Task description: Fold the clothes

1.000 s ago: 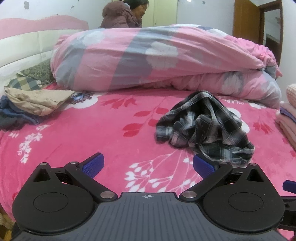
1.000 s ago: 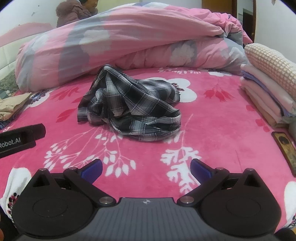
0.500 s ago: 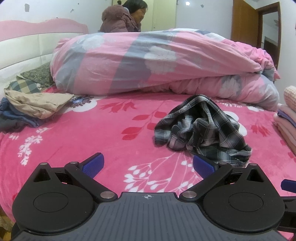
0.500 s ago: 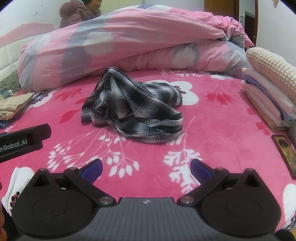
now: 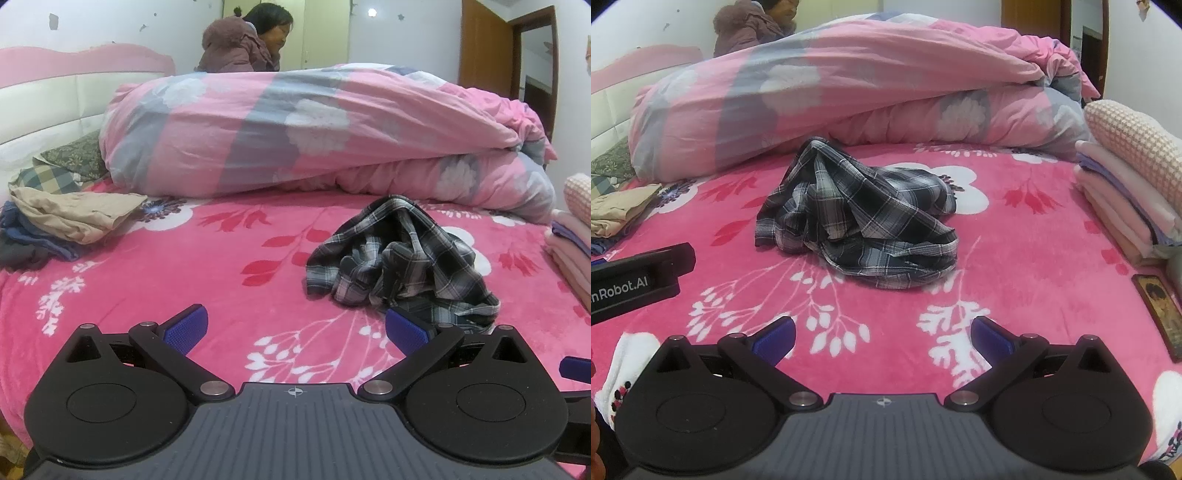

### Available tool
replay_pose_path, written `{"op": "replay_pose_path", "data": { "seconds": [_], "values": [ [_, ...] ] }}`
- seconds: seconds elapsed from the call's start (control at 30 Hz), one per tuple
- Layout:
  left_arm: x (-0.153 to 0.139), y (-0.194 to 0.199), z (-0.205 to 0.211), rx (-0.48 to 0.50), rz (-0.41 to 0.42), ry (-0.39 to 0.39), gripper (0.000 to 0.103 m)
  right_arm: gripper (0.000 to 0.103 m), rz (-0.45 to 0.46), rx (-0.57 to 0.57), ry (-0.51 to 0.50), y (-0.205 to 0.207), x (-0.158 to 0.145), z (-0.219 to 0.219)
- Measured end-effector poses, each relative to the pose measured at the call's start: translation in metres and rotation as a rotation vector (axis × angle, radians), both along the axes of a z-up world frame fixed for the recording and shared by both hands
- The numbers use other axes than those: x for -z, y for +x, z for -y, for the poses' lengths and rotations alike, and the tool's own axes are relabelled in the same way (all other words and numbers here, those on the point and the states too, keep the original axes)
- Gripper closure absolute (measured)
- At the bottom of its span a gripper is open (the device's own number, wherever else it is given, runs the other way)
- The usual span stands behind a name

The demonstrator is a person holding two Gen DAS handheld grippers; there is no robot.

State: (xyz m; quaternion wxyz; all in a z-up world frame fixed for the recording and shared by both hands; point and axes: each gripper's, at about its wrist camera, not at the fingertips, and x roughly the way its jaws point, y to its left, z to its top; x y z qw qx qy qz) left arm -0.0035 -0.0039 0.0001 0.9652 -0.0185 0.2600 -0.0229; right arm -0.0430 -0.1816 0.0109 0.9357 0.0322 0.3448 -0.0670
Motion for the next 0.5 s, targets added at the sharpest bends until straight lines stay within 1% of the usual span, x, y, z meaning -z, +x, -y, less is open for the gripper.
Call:
{"op": "replay_pose_path", "data": {
  "seconds": [0.5],
  "values": [
    [0.0016, 0.0023, -0.0017, 0.001, -0.007, -0.001, 0.000, 0.000, -0.003, -0.002, -0.005, 0.0022, 0.0011, -0.0023]
  ]
}}
